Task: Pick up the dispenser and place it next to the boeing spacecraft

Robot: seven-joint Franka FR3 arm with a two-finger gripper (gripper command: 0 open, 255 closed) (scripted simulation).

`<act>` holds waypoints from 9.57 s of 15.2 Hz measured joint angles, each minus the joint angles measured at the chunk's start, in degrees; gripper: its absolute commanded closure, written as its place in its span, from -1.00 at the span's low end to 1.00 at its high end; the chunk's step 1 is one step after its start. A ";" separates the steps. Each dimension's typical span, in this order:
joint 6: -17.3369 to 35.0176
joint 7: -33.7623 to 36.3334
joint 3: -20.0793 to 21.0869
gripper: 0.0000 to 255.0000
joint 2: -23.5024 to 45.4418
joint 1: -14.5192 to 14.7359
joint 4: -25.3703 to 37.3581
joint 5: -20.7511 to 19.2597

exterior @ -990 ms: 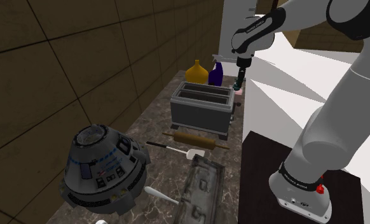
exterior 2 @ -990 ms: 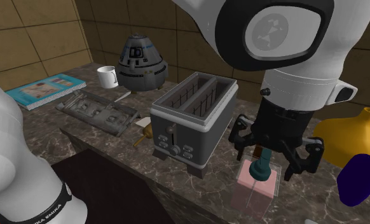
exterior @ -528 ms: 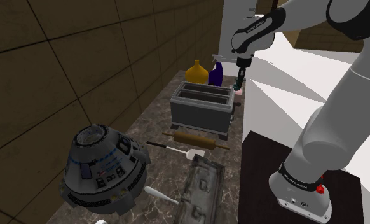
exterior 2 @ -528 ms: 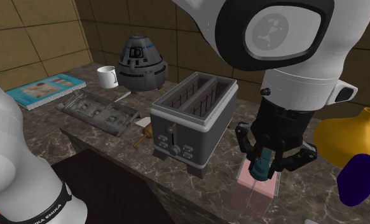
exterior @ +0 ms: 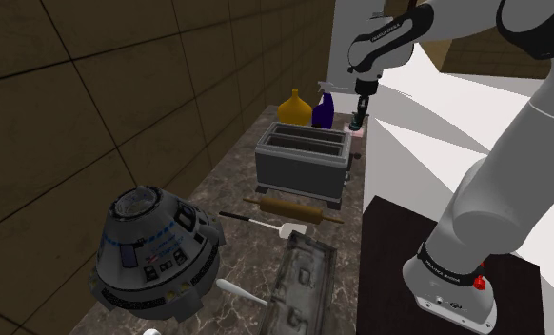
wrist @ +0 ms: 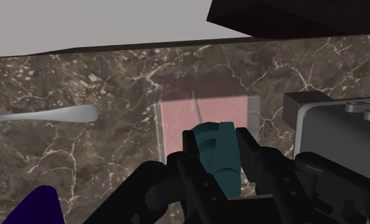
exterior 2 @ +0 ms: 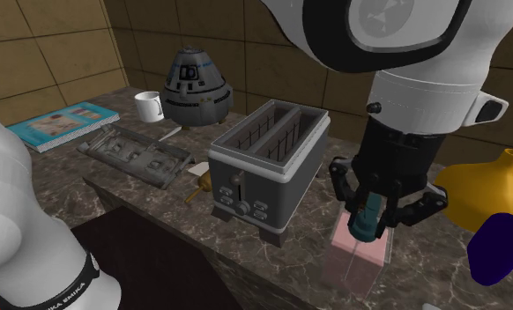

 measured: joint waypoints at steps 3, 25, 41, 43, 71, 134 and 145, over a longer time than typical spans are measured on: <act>-2.14 0.37 0.17 1.00 -1.16 -0.04 1.16 -0.66; -19.18 1.32 1.62 1.00 -4.45 0.41 15.37 -1.86; -31.58 0.27 1.73 1.00 -2.79 0.71 29.21 -0.81; -33.27 0.07 1.67 1.00 -2.11 0.76 31.47 -0.44; -52.67 4.33 3.94 1.00 -0.52 4.26 51.95 0.51; -50.23 93.46 62.89 1.00 16.32 34.92 64.37 -0.17; -38.41 91.59 61.97 1.00 9.37 32.20 46.29 3.27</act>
